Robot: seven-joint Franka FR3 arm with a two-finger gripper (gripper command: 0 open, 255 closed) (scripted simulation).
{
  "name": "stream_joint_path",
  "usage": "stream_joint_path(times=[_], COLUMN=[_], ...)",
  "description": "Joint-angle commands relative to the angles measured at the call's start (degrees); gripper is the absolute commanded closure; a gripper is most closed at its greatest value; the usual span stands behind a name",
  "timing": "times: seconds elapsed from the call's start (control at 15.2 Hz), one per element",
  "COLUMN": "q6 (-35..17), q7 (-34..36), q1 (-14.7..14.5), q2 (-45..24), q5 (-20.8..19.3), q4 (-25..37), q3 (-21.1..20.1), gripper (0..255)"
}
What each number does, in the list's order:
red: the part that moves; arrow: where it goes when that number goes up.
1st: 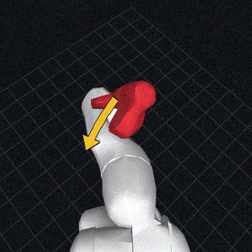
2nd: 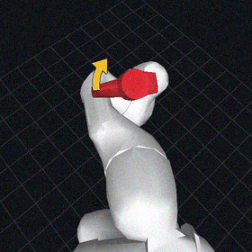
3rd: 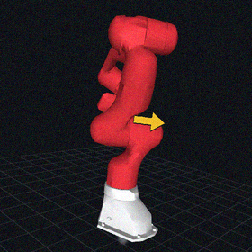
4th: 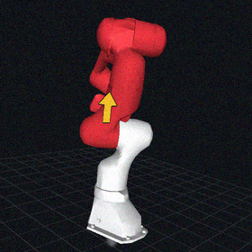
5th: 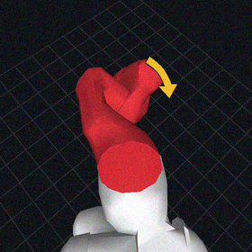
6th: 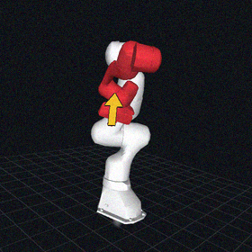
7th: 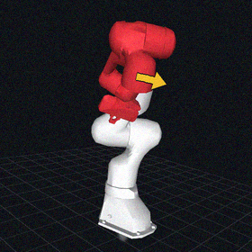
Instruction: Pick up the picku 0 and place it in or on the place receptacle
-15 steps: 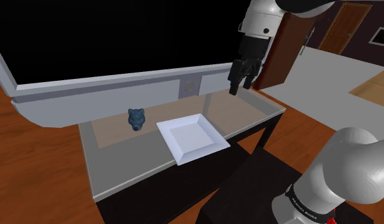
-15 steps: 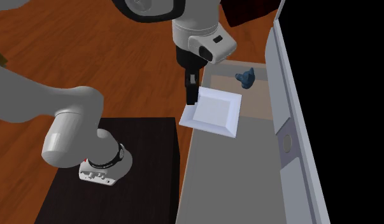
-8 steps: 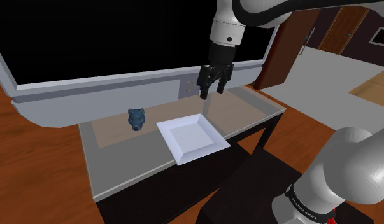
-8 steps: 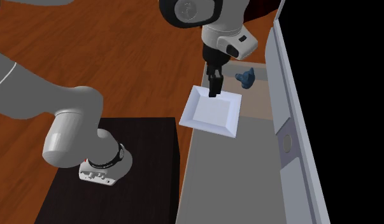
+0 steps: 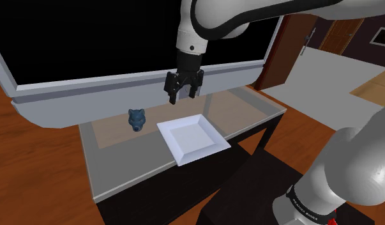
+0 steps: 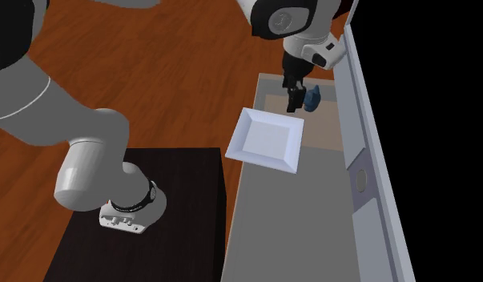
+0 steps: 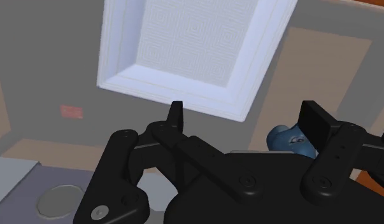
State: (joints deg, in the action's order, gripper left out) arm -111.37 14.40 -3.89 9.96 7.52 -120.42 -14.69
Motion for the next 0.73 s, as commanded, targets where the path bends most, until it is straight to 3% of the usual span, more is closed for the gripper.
stream_joint_path(times=[0.0, 0.66], q6=[-1.2, -3.8], q7=[1.9, 10.2], q1=[-0.4, -4.6], q2=[-4.4, -26.3], q5=[-0.9, -8.0], q4=[3.7, 24.4], q3=[-1.1, -3.5], gripper=[0, 0])
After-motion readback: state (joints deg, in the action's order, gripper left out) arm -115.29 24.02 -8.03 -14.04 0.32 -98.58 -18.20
